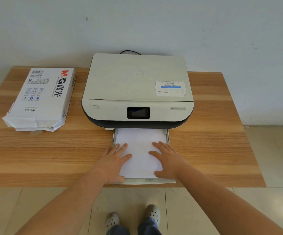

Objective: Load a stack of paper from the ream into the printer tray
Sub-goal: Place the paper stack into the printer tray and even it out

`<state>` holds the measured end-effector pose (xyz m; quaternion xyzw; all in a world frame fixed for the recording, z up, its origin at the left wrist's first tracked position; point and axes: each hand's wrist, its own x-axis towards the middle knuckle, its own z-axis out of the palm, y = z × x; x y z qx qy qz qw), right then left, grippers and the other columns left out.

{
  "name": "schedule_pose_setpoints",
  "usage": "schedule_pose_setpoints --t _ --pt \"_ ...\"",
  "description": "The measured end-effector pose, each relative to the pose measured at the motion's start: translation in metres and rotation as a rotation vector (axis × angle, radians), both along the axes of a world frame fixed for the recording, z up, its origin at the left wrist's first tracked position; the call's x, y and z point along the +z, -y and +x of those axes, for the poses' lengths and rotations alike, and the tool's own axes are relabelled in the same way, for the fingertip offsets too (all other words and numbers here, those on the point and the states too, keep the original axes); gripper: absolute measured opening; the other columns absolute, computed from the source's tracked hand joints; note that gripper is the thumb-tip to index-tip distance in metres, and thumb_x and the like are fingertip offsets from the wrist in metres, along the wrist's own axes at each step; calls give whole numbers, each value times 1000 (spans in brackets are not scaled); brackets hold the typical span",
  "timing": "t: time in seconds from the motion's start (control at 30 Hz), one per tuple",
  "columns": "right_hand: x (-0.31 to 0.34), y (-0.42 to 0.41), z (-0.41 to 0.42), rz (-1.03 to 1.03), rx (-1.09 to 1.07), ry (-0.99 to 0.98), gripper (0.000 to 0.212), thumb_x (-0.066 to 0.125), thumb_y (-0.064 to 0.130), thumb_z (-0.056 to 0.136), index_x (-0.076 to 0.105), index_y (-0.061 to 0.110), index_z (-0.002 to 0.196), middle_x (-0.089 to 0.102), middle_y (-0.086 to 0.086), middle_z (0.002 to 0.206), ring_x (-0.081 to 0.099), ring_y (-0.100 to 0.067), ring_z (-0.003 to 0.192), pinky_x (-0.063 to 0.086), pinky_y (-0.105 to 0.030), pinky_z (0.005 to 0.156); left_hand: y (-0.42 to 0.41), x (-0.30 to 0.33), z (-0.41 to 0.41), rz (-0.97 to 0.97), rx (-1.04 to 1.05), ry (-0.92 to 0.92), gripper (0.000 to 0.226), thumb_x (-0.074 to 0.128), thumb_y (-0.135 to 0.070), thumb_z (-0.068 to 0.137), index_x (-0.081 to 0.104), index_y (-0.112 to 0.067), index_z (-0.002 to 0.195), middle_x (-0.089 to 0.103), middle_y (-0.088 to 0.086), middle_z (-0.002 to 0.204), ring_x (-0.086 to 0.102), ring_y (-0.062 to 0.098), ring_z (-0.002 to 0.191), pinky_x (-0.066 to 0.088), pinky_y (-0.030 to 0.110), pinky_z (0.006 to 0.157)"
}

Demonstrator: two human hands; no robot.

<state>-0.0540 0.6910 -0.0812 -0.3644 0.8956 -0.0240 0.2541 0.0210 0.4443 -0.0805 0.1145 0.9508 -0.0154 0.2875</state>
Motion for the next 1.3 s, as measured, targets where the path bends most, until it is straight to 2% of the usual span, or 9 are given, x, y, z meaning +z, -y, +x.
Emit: schedule_pose_setpoints --t 0.17,0.6,0.7,0.77,0.93,1.1,1.2,1.23,1.3 --pt "-2 5 -1 13 0 -15 80 56 52 84 19 32 151 -4 0 162 -9 -23 148 -12 -36 113 0 -1 0 -3 19 4 90 53 -54 76 3 -36 149 -20 3 159 -13 27 146 2 50 118" --pt "2 10 3 47 -29 43 81 60 46 86 16 29 151 -7 0 162 -9 -24 148 5 -41 118 -6 2 0 20 79 24 90 58 -48 76 6 -36 149 -19 0 159 -12 25 146 8 49 118" --pt "9 9 -1 -18 -91 87 74 58 46 87 22 30 150 0 3 162 -2 -21 149 17 -42 117 -5 4 -1 36 79 36 89 57 -49 77 6 -36 149 -20 0 159 -13 25 146 6 48 119" --pt "17 8 -6 -122 -215 127 67 56 44 90 27 29 149 9 5 161 13 -20 147 26 -40 114 -1 5 -2 76 91 40 87 55 -51 78 6 -36 149 -20 -2 158 -15 22 146 4 46 119" --pt "32 -5 -32 -283 -590 132 49 55 35 94 45 20 139 38 1 149 45 -20 128 36 -32 105 15 20 -8 191 164 -56 77 49 -52 85 11 -33 149 -9 -7 160 -8 17 146 7 41 119" --pt "37 -22 -47 -271 -755 115 38 54 30 94 56 15 129 52 -1 133 53 -21 115 42 -29 93 32 36 -17 325 424 -163 67 54 -48 87 27 -27 145 25 -3 154 24 17 140 26 37 113" --pt "33 -25 -48 -176 -844 191 21 50 27 91 65 15 101 62 2 101 59 -18 83 53 -34 76 39 35 -16 394 630 -115 65 56 -50 87 31 -28 143 34 -3 151 33 18 136 34 38 109" --pt "31 -26 -47 -135 -850 196 19 48 26 90 63 15 90 64 0 91 58 -17 74 52 -34 70 40 33 -14 396 678 -113 63 55 -51 87 34 -27 142 38 -3 148 36 18 133 37 38 107" --pt "26 -25 -45 -55 -811 189 21 45 28 92 58 15 81 63 -2 81 55 -15 66 49 -30 61 41 28 -12 361 743 -113 57 52 -53 87 43 -25 136 49 -2 137 46 17 121 44 37 99"
